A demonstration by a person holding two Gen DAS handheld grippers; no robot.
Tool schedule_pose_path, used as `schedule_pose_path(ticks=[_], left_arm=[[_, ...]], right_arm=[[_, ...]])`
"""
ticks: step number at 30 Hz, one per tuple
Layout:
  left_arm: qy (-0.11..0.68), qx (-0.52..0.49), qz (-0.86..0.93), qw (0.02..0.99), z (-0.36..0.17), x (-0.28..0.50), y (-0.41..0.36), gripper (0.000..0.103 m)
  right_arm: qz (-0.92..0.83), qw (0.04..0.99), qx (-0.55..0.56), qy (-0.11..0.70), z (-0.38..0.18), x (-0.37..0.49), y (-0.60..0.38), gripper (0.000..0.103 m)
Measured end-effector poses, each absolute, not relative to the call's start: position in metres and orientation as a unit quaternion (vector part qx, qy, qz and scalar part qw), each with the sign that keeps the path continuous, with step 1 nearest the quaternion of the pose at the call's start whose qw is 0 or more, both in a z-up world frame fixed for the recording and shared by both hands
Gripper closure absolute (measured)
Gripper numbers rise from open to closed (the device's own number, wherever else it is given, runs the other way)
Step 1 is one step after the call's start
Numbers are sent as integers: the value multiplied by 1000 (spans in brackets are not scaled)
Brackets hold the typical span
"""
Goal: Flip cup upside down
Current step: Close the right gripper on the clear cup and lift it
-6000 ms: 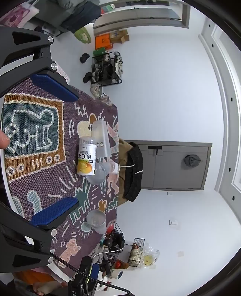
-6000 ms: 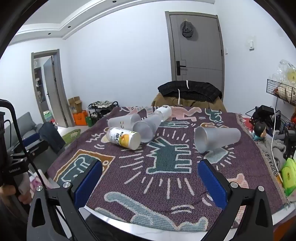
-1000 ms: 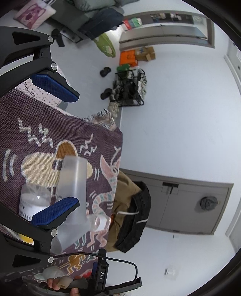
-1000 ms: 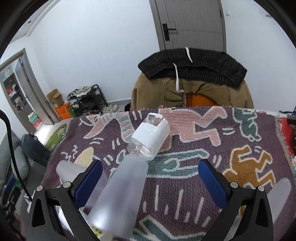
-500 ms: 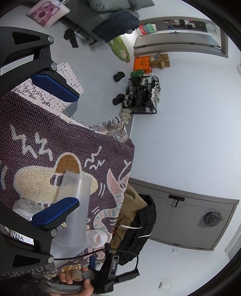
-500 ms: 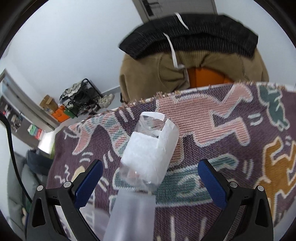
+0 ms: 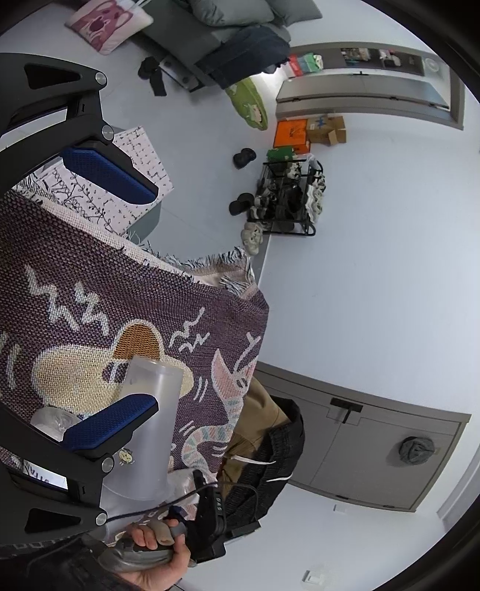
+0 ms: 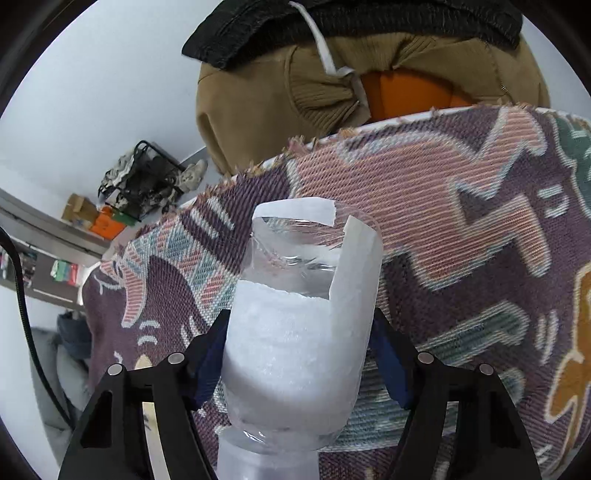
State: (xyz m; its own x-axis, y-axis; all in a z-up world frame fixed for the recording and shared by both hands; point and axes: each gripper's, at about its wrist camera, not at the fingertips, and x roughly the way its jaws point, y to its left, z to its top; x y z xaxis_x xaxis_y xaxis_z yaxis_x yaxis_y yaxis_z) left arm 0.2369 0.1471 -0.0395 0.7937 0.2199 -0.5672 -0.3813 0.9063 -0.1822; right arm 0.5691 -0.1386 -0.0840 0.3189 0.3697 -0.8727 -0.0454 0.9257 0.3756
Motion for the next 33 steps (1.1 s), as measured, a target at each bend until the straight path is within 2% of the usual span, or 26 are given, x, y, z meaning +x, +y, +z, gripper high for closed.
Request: schedule_pose_path(ticks=[16, 33], left_arm=[[249, -138, 141, 948, -18, 204, 119, 0], [237, -137, 124, 954, -23, 140, 105, 0]], right_arm=[[170, 821, 191, 510, -9, 492, -192, 32], [184, 803, 243, 511, -1, 351, -223, 32]])
